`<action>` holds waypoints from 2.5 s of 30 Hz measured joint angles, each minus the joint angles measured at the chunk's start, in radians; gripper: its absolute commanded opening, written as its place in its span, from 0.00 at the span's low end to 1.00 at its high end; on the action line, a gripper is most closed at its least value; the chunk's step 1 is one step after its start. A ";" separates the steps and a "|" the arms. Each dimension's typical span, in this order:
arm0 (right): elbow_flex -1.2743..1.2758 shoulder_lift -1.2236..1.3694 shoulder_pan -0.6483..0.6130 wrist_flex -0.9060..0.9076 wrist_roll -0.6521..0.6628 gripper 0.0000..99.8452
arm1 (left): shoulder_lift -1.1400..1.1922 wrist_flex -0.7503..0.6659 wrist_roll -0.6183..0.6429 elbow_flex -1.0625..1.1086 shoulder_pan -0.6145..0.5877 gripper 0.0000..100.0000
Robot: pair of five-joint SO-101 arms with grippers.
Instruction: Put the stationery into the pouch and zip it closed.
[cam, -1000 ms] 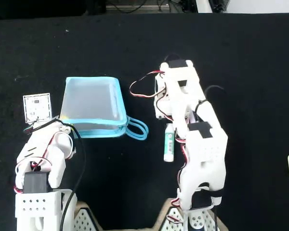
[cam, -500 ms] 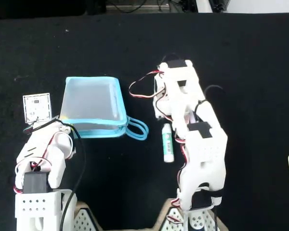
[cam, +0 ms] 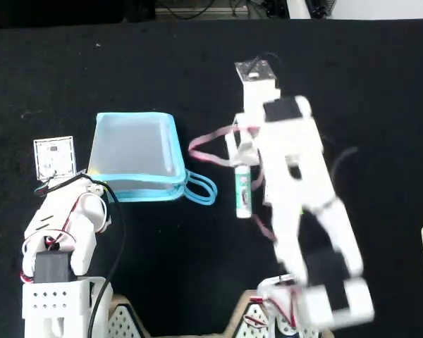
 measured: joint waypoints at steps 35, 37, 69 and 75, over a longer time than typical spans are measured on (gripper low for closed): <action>0.331 -0.993 -0.540 -0.241 0.003 0.01 | 0.000 0.000 0.000 0.000 0.002 0.03; 0.331 -1.025 -0.548 -0.267 0.005 0.01 | 0.000 0.000 0.000 0.000 0.026 0.03; 0.941 -1.507 -0.568 -0.809 0.124 0.01 | 0.000 0.011 0.000 0.000 0.193 0.03; 0.898 -1.508 -0.643 -0.698 0.126 0.01 | 0.000 0.011 0.000 0.000 0.193 0.03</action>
